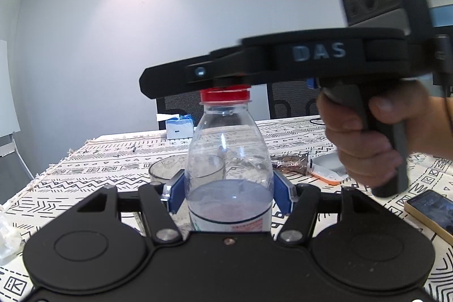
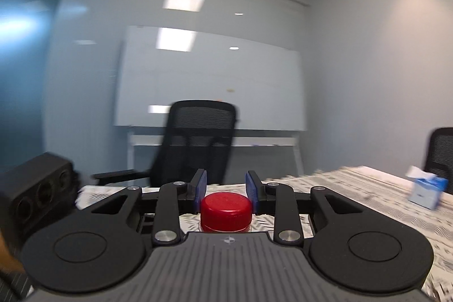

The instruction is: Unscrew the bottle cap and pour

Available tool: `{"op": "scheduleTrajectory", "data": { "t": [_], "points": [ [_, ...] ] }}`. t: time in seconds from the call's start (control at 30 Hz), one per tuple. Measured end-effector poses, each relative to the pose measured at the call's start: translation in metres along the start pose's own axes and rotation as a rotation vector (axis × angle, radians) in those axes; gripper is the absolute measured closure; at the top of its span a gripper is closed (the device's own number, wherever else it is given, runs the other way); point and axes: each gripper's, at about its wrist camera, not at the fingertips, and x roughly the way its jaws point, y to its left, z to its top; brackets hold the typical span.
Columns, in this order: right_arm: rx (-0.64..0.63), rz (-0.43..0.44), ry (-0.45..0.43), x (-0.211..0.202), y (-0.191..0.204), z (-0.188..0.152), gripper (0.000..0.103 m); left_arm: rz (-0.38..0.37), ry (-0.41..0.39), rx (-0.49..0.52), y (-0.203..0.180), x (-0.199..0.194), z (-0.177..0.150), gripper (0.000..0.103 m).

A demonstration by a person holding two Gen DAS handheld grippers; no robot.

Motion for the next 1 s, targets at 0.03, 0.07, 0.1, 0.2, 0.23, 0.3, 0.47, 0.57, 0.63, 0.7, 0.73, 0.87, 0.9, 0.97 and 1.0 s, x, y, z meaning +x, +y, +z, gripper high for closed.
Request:
{"op": "scheduleTrajectory", "data": {
  "t": [0.03, 0.07, 0.1, 0.2, 0.23, 0.3, 0.47, 0.57, 0.63, 0.7, 0.73, 0.87, 0.9, 0.97, 1.0],
  "points": [
    [0.011, 0.018, 0.010, 0.000, -0.004, 0.002, 0.074, 0.001, -0.002, 0.000, 0.001, 0.002, 0.000, 0.039],
    [0.021, 0.007, 0.020, 0.001, -0.003, 0.004, 0.074, 0.003, -0.004, -0.001, 0.004, 0.004, -0.001, 0.039],
    [0.031, -0.009, 0.032, 0.001, -0.002, 0.006, 0.073, 0.006, -0.004, 0.000, 0.005, 0.006, -0.001, 0.039],
    [0.059, -0.155, 0.043, 0.003, 0.014, 0.013, 0.061, 0.018, -0.002, 0.010, 0.008, 0.012, -0.002, 0.039],
    [0.069, -0.217, 0.038, 0.004, 0.020, 0.015, 0.058, 0.021, -0.002, 0.014, 0.008, 0.014, -0.002, 0.039],
    [0.095, -0.329, 0.047, 0.008, 0.032, 0.016, 0.057, 0.025, -0.002, 0.019, 0.010, 0.019, -0.002, 0.039],
    [0.117, -0.519, 0.081, 0.023, 0.054, 0.012, 0.074, 0.049, 0.002, 0.014, 0.015, 0.032, -0.003, 0.039],
    [0.095, -0.596, 0.074, 0.030, 0.061, 0.007, 0.075, 0.049, 0.004, 0.006, 0.019, 0.039, -0.002, 0.039],
    [0.073, -0.572, 0.065, 0.029, 0.062, 0.005, 0.084, 0.036, 0.005, 0.001, 0.018, 0.039, -0.003, 0.040],
    [0.050, -0.517, 0.055, 0.025, 0.061, 0.005, 0.103, 0.026, 0.004, -0.001, 0.017, 0.041, -0.003, 0.040],
    [0.041, -0.507, 0.058, 0.025, 0.059, 0.004, 0.103, 0.022, 0.004, -0.004, 0.018, 0.043, -0.003, 0.040],
    [0.012, -0.492, 0.057, 0.021, 0.058, 0.002, 0.097, 0.018, 0.005, -0.014, 0.021, 0.048, -0.004, 0.039],
    [0.020, -0.499, 0.053, 0.023, 0.059, 0.003, 0.085, 0.018, 0.005, -0.011, 0.021, 0.051, -0.004, 0.039],
    [0.038, -0.516, 0.046, 0.022, 0.060, 0.003, 0.071, 0.019, 0.004, -0.004, 0.019, 0.050, -0.002, 0.039],
    [0.041, -0.523, 0.045, 0.022, 0.060, 0.002, 0.070, 0.020, 0.003, -0.001, 0.019, 0.052, -0.003, 0.039]
  ]
}}
